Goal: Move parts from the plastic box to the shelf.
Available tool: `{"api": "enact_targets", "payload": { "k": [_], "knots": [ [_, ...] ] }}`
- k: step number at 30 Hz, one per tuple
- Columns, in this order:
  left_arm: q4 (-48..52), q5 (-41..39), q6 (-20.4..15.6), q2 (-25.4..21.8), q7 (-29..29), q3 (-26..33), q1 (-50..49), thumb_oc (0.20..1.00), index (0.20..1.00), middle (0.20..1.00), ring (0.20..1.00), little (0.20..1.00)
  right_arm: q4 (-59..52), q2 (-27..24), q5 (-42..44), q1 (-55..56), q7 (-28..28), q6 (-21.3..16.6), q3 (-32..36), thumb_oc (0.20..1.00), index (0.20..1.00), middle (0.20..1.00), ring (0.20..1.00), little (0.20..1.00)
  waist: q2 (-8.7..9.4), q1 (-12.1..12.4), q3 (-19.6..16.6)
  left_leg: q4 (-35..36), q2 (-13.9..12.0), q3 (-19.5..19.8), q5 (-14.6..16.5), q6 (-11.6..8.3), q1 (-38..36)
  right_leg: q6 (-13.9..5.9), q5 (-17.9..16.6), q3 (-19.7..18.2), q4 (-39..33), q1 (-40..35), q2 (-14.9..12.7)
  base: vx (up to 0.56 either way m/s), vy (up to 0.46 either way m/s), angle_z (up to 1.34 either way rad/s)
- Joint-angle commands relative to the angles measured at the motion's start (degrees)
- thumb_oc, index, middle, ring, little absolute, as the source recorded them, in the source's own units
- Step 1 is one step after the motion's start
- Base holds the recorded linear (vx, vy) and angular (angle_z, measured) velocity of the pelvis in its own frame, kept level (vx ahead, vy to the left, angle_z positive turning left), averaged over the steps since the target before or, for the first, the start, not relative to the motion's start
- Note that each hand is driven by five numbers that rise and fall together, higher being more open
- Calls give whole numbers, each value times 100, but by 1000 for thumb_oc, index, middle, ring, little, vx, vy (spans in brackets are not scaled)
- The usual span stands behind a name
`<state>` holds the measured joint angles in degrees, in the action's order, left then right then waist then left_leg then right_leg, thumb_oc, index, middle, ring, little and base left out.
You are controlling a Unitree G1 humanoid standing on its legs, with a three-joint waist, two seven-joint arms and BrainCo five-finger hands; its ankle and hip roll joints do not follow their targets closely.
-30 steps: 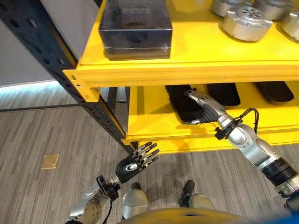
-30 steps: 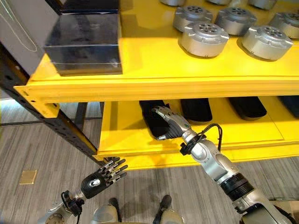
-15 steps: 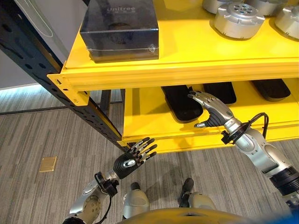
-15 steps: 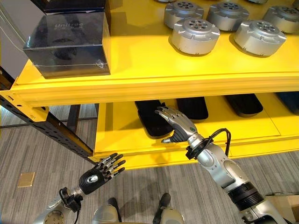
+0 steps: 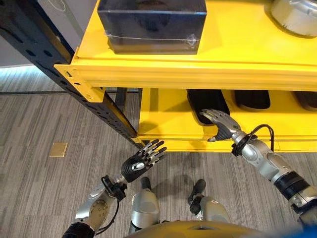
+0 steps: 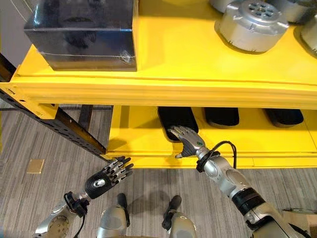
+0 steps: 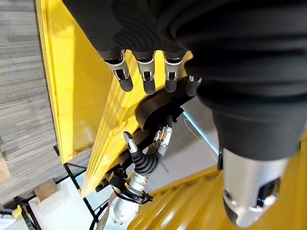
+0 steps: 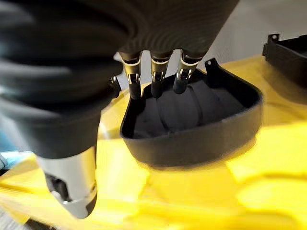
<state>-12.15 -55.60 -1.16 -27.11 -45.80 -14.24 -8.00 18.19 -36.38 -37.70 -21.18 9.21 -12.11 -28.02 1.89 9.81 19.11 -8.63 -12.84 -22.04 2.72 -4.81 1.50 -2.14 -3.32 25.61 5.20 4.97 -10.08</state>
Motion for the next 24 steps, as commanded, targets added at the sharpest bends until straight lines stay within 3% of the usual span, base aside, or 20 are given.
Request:
{"api": "enact_targets", "payload": {
  "k": [1,4,10,13,16,24],
  "knots": [
    [335,-15,-54,-116,77,-70,29,1000,1000,1000,1000,1000,-48,32,-179,-488,366,145,-139,1000,1000,1000,1000,1000,-43,171,-77,-280,-49,296,-132,207,393,-738,686,2,901,-190,-683,-44,6,12],
    [394,-72,-90,-192,340,-96,287,1000,1000,1000,1000,1000,507,134,-60,-919,818,644,-229,1000,1000,1000,1000,1000,-123,264,129,-323,-53,348,-169,187,614,-713,705,49,1000,-12,-712,-85,10,10],
    [493,-265,-114,-287,596,-223,685,1000,1000,1000,1000,1000,1119,139,-149,-1632,1517,984,-245,1000,1000,1000,1000,1000,-271,355,426,-391,-65,447,-243,168,986,-668,738,79,1238,345,-784,-104,16,6],
    [511,-310,-129,-296,663,-291,795,1000,1000,1000,1000,1000,1312,112,-105,-1834,1444,1235,-253,1000,1000,1000,1000,1000,-307,381,501,-419,-59,478,-252,164,1082,-660,751,94,1311,441,-816,-55,11,7],
    [552,-347,-113,-274,688,-339,866,1000,1000,1000,1000,1000,1719,106,39,-1990,1368,1742,-381,1000,1000,1000,1000,1000,-360,407,584,-432,-57,475,-269,165,1151,-628,794,108,1423,544,-840,-54,37,9],
    [600,-290,-51,-262,586,-252,821,1000,1000,1000,1000,1000,1633,126,-86,-1805,659,1466,-523,1000,1000,1000,1000,1000,-271,372,671,-413,-74,397,-246,155,1095,-632,819,116,1476,566,-846,-25,-12,0]
  ]
}}
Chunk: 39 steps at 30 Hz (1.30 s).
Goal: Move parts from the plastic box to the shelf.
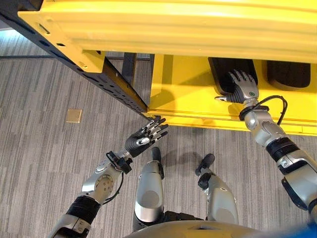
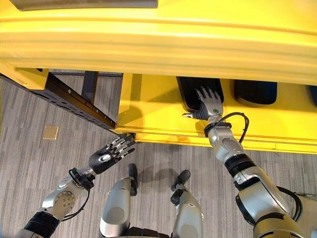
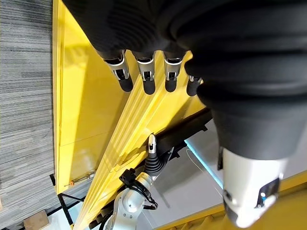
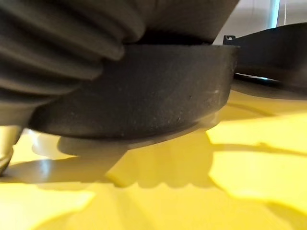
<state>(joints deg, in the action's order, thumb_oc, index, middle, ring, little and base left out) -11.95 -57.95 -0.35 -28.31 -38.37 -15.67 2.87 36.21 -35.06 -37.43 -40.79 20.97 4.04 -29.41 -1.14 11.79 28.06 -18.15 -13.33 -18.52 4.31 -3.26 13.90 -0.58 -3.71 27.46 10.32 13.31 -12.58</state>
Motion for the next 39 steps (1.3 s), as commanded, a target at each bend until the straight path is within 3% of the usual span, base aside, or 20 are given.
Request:
{"api": "enact_targets", "payload": {
  "k": [1,8,13,14,16,26,32,39],
  "knots": [
    [588,-44,-138,-138,-156,-99,-271,1000,1000,1000,1000,1000,-232,0,-130,194,-567,-137,-401,1000,1000,1000,1000,1000,42,164,-221,539,-29,38,-406,-3,-145,-792,850,-72,952,-268,-596,-44,-37,0],
    [565,17,-173,-86,-161,4,-283,1000,1000,1000,1000,1000,-655,37,-412,324,-1545,-213,-595,1000,1000,1000,1000,1000,82,116,-219,574,-27,-15,-420,-14,-194,-813,822,-89,906,-280,-604,-20,-5,-3],
    [602,85,-93,-93,-251,135,-370,1000,1000,1000,1000,1000,-884,-30,-608,390,-2323,-59,-683,1000,1000,1000,1000,1000,112,126,-227,628,-37,-74,-456,-26,-252,-823,793,-31,854,-339,-616,-4,-7,0],
    [627,111,-38,-113,-280,198,-414,1000,1000,1000,1000,1000,-892,-48,-675,453,-2482,-22,-715,539,539,539,539,539,127,139,-236,644,-46,-94,-469,-28,-288,-826,781,4,831,-388,-625,0,0,0],
    [620,123,-32,-113,-312,207,-436,1000,1000,1000,1000,1000,-882,-31,-638,458,-2506,15,-737,200,200,200,200,200,139,149,-243,646,-54,-102,-471,-29,-303,-832,777,24,827,-403,-634,1,-9,2],
    [510,170,-69,-54,-274,151,-369,1000,1000,1000,1000,1000,-516,127,-689,429,-1918,-110,-710,200,200,200,200,200,119,180,-268,621,-74,-91,-476,-27,-320,-835,755,63,826,-453,-651,1,-2,0],
    [442,93,-195,44,-142,0,-245,1000,1000,1000,1000,1000,-189,302,-607,395,-706,202,-506,200,200,200,200,200,35,157,-255,607,-9,-23,-449,-3,-253,-835,774,-9,870,-364,-646,-14,36,2],
    [234,-10,-424,179,-65,-229,-67,1000,1000,1000,1000,1000,88,484,-1373,235,23,-131,-598,200,200,200,200,200,-103,154,-243,590,72,21,-417,27,-215,-839,797,-35,904,-305,-679,-18,52,1]
  ]
}}
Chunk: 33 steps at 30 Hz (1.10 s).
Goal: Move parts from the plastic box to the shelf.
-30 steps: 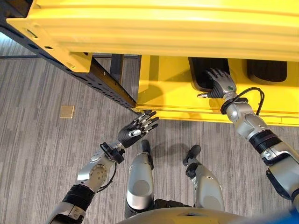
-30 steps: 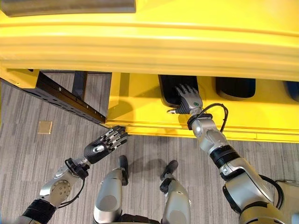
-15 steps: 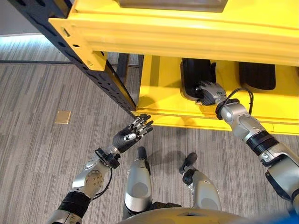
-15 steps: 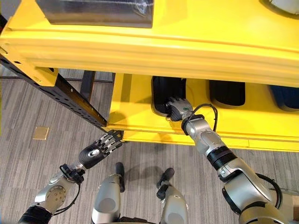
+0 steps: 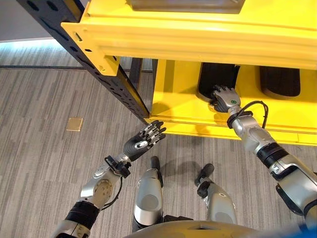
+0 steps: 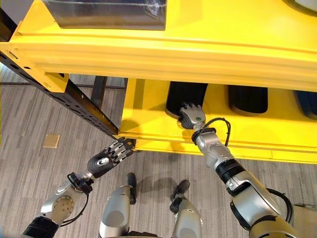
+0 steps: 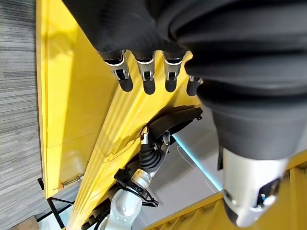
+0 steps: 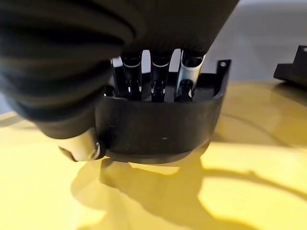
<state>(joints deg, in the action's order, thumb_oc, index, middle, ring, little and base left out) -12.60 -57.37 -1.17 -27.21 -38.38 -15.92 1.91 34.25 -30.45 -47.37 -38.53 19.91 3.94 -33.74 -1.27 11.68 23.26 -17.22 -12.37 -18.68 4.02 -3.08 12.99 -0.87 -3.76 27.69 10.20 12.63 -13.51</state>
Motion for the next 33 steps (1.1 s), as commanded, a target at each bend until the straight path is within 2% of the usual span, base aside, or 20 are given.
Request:
{"api": "enact_targets", "payload": {
  "k": [1,13,20,24,29,30,33],
  "knots": [
    [261,-86,-381,84,-65,-232,50,1000,1000,1000,1000,1000,258,37,-559,-19,144,-205,-211,200,200,200,200,200,-106,168,237,490,-9,41,-380,16,-118,-811,802,-56,920,-227,-597,-7,37,1],
    [150,-168,-478,87,-79,-379,206,1000,1000,1000,1000,1000,-29,86,-1502,-537,-91,-432,-624,200,200,200,200,200,-215,275,291,371,38,113,-346,31,40,-813,817,15,1115,-36,-762,-6,25,3],
    [157,-245,-403,-36,-197,-385,220,1000,1000,1000,1000,1000,83,-103,-2114,-944,-254,-988,-931,200,200,200,200,200,-225,405,371,307,31,136,-353,30,167,-826,819,90,1251,80,-855,-5,2,2],
    [145,-231,-420,-52,-229,-390,211,1000,1000,1000,1000,1000,116,-147,-2323,-1054,-287,-1136,-1065,200,200,200,200,200,-221,446,400,293,17,133,-366,26,204,-829,822,117,1311,121,-881,-3,-3,4],
    [139,-245,-455,-71,-302,-346,143,1000,1000,1000,1000,1000,181,-223,-2390,-1140,-411,-1066,-1220,200,200,200,200,200,-214,503,426,292,3,125,-386,21,239,-822,837,166,1362,143,-907,2,0,6],
    [173,-228,-430,-93,-322,-315,129,1000,1000,1000,1000,1000,308,-317,-2355,-1214,-422,-935,-1295,200,200,200,200,200,-198,540,450,284,-9,129,-395,18,260,-819,848,197,1405,151,-916,8,-16,5],
    [180,-224,-403,-131,-352,-295,139,1000,1000,1000,1000,1000,492,-395,-2587,-1324,-377,-1005,-1369,200,200,200,200,200,-171,578,464,276,-24,130,-402,13,264,-813,845,233,1422,140,-909,4,-26,1]
  ]
}}
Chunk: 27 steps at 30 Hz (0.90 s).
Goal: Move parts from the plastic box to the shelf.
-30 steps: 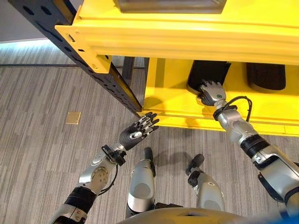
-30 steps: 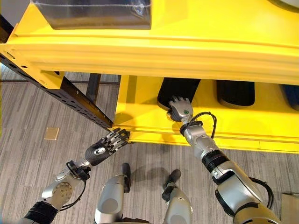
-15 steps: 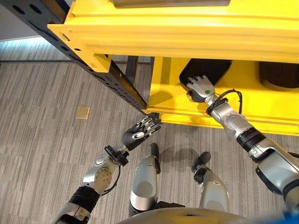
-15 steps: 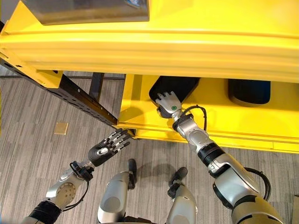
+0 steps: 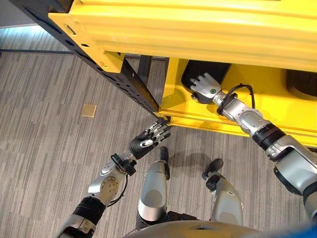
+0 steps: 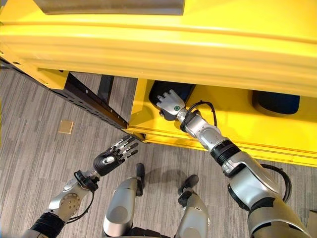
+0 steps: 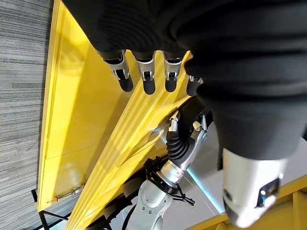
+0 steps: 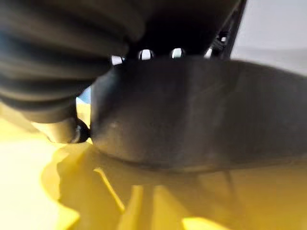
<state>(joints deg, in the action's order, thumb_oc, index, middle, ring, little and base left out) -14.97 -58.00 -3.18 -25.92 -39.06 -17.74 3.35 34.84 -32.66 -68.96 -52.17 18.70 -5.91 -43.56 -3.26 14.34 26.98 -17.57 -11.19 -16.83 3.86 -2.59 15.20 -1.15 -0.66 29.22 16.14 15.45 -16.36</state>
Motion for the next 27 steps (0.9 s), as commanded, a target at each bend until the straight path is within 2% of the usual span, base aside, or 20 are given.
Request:
{"api": "enact_targets", "payload": {
  "k": [1,4,11,12,14,16,21,27],
  "knots": [
    [395,-161,-215,-272,-291,-131,2,1000,1000,1000,1000,1000,517,-205,-660,-14,-175,-110,-455,200,200,200,200,200,39,326,91,312,-155,-58,-390,-39,38,-786,534,101,834,-152,-622,7,-47,0],
    [393,-128,-199,-314,-317,-103,-26,1000,1000,1000,1000,1000,583,-306,-975,-60,-49,-283,-536,200,200,200,200,200,57,352,93,304,-170,-55,-393,-42,41,-788,533,116,836,-164,-613,6,-36,1],
    [428,-113,-198,-391,-404,-61,-96,1000,1000,1000,1000,1000,602,-506,-1254,-159,-20,-309,-699,200,200,200,200,200,97,382,115,306,-206,-81,-403,-53,33,-785,548,151,840,-186,-596,7,-13,1],
    [420,-112,-206,-399,-417,-60,-108,1000,1000,1000,1000,1000,600,-534,-1254,-159,-30,-311,-706,200,200,200,200,200,114,379,112,272,-199,-25,-294,-121,-11,-867,642,86,886,-222,-598,52,-30,1],
    [424,-104,-201,-409,-438,-52,-107,1000,1000,1000,1000,1000,607,-569,-1323,-166,13,-341,-706,200,200,200,200,200,126,380,129,250,-204,-26,-280,-124,-9,-870,651,84,898,-227,-600,21,-30,3],
    [435,-73,-196,-431,-440,-56,-100,1000,1000,1000,1000,1000,623,-641,-1724,-204,192,-453,-751,200,200,200,200,200,144,377,143,222,-227,-37,-278,-123,7,-874,646,81,914,-211,-605,-20,-35,3],
    [430,-55,-209,-439,-444,-30,-84,1000,1000,1000,1000,1000,596,-741,-1991,-241,373,-654,-792,200,200,200,200,200,160,368,156,210,-244,-63,-280,-119,24,-868,646,83,919,-194,-589,-4,-6,0],
    [448,-67,-183,-472,-465,-35,-44,1000,1000,1000,1000,1000,564,-817,-1551,-324,186,-442,-823,200,200,200,200,200,156,362,198,148,-269,-60,-271,-123,92,-863,662,69,1013,-110,-607,-5,-4,0]
  ]
}}
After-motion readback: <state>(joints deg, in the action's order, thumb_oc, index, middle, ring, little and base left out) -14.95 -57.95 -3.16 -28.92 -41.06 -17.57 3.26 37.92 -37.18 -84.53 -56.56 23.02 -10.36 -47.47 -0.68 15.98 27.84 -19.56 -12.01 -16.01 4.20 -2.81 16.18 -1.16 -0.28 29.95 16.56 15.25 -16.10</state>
